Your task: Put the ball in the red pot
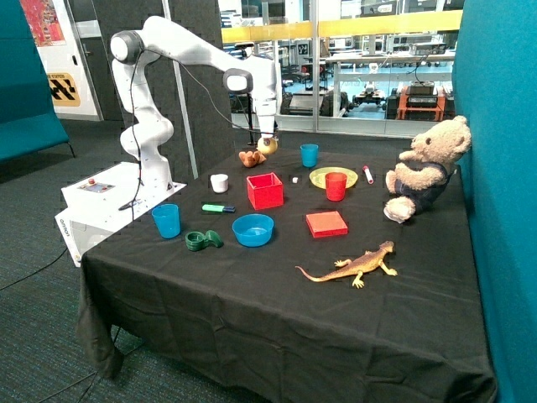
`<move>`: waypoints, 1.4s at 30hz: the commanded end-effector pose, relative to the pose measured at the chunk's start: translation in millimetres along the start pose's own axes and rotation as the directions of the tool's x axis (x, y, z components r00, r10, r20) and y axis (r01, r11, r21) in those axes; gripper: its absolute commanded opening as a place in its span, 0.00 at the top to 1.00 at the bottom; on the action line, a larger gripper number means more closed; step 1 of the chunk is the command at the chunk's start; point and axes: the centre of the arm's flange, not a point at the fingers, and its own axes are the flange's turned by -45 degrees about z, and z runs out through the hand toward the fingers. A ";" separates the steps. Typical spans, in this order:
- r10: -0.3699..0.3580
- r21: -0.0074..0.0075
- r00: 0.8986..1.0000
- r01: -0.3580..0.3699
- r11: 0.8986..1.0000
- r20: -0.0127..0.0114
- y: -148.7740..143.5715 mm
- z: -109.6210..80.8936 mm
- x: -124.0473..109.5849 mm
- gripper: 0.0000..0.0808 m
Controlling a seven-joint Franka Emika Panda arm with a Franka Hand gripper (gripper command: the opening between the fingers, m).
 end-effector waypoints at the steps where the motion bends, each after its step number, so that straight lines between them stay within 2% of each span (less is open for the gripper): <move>1: 0.071 -0.003 0.997 -0.071 0.997 0.006 42.2 -6.3 -10.9 1.00; 18: 0.151 -0.003 0.988 -0.151 0.989 0.006 96.0 3.2 -37.8 1.00; 28: 0.178 -0.003 0.984 -0.178 0.984 0.006 112.1 18.4 -47.8 1.00; 42: 0.202 -0.004 0.979 -0.202 0.979 0.006 121.2 46.8 -44.9 1.00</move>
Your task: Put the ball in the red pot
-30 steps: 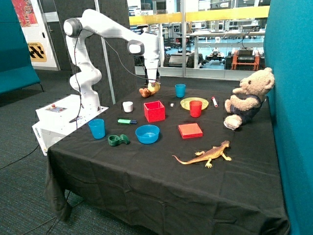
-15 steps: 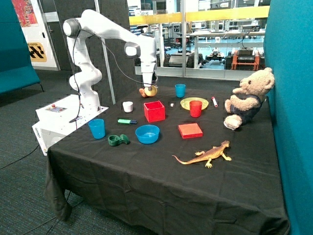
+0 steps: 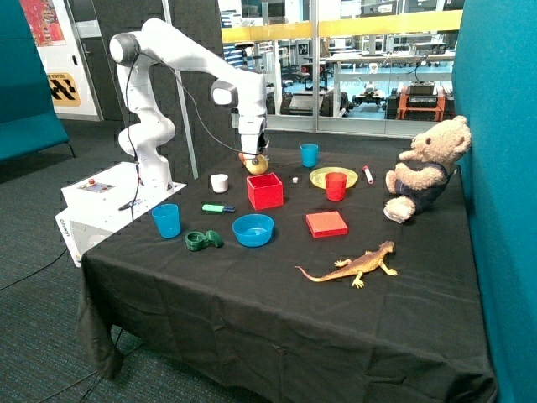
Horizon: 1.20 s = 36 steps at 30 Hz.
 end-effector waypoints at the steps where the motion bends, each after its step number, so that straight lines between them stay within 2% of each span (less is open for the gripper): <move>1: 0.024 -0.001 1.000 -0.024 1.000 -0.006 6.3 20.9 0.3 1.00; 16: 0.025 -0.001 1.000 -0.025 1.000 -0.006 -5.7 54.9 6.2 1.00; 31: -0.005 -0.001 1.000 0.005 1.000 -0.006 -23.5 53.7 20.7 0.98; 35: -0.002 -0.001 1.000 0.002 1.000 -0.006 -21.9 53.2 19.1 0.34; 36: -0.001 -0.001 1.000 0.001 1.000 -0.006 -20.8 53.6 18.5 0.23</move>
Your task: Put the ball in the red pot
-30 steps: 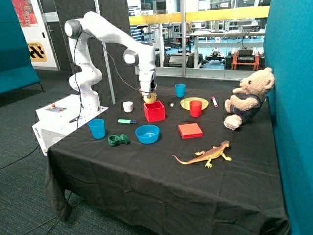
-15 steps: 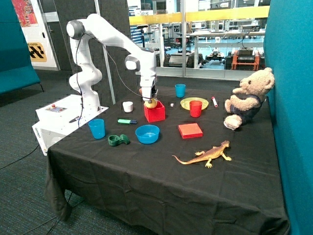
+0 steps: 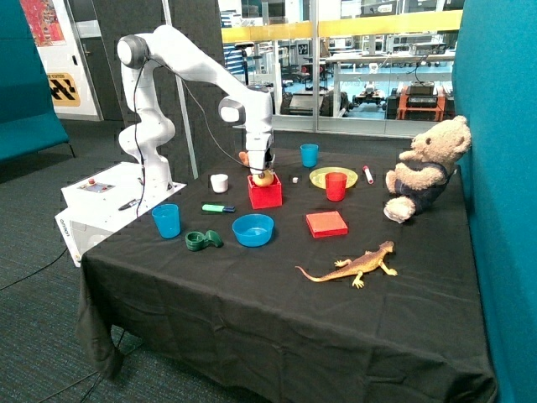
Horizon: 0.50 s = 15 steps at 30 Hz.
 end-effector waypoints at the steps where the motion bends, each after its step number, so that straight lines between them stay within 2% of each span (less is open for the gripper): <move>1: -0.001 0.000 1.000 0.001 1.000 0.003 -0.8 1.6 2.3 0.16; 3: 0.000 0.000 1.000 0.000 1.000 0.003 2.0 2.0 0.9 0.05; 5: 0.002 0.000 1.000 -0.002 1.000 0.003 4.8 2.2 -0.4 0.01; 15: 0.015 0.000 1.000 -0.015 1.000 0.003 18.3 2.7 -2.4 0.00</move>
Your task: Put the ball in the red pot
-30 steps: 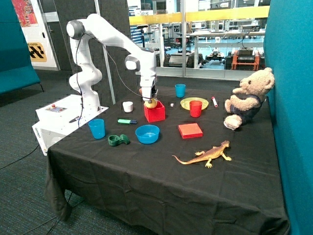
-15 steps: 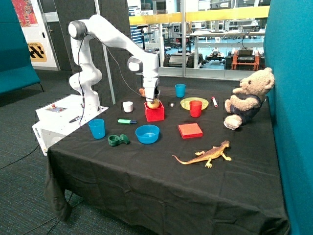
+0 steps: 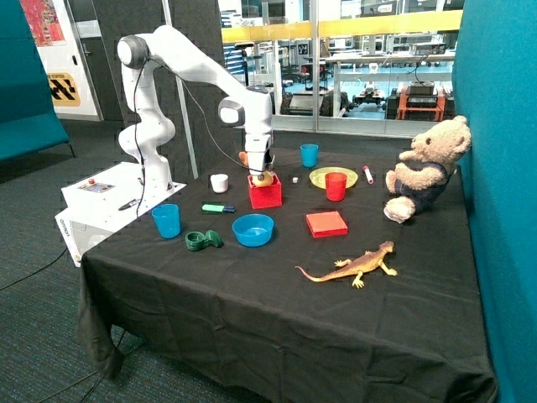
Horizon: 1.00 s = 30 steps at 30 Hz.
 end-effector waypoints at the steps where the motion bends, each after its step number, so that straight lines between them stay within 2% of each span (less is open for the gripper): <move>1: 0.006 0.001 1.000 -0.006 1.000 0.002 11.5 0.7 -0.7 0.00; 11: 0.008 0.001 1.000 -0.008 1.000 0.002 16.2 1.3 2.5 0.00; 30: -0.013 0.002 1.000 0.013 1.000 0.002 6.4 1.4 10.8 0.00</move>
